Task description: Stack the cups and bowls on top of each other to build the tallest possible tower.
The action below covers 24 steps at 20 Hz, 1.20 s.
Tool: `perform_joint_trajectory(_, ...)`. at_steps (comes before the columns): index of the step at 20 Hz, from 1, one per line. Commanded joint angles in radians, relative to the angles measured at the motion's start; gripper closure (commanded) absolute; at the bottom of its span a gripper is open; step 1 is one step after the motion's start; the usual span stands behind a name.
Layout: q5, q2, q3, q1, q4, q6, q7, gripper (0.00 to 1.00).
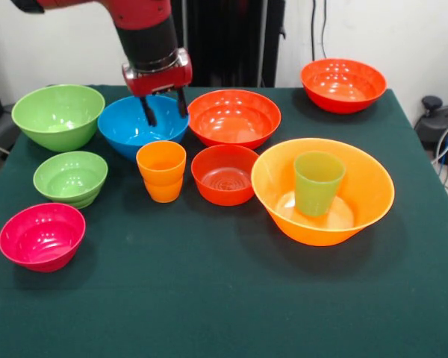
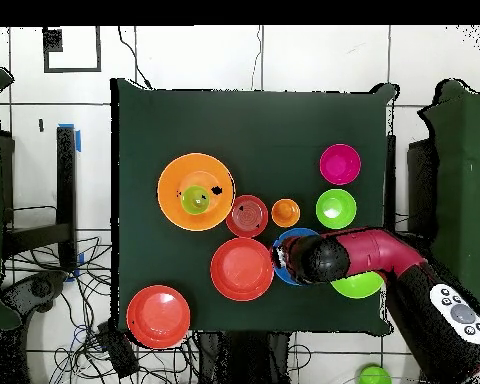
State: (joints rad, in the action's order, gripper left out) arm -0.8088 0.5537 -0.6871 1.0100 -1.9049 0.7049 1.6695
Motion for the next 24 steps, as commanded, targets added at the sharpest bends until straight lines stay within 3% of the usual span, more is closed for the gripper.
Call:
perform_joint_trajectory(1, -0.124, -0.081, 0.146, -0.092, 0.100, -0.119, 0.129, 0.00)
perform_joint_trajectory(3, -0.131, -0.043, 0.166, -0.104, 0.092, -0.127, 0.141, 0.00)
perform_joint_trajectory(12, -0.133, -0.083, 0.283, -0.134, 0.124, -0.208, 0.157, 0.00)
perform_joint_trajectory(15, -0.116, -0.059, 0.319, -0.154, 0.108, -0.238, 0.176, 0.00)
perform_joint_trajectory(24, -0.090, -0.132, 0.418, -0.217, 0.137, -0.365, 0.216, 0.00)
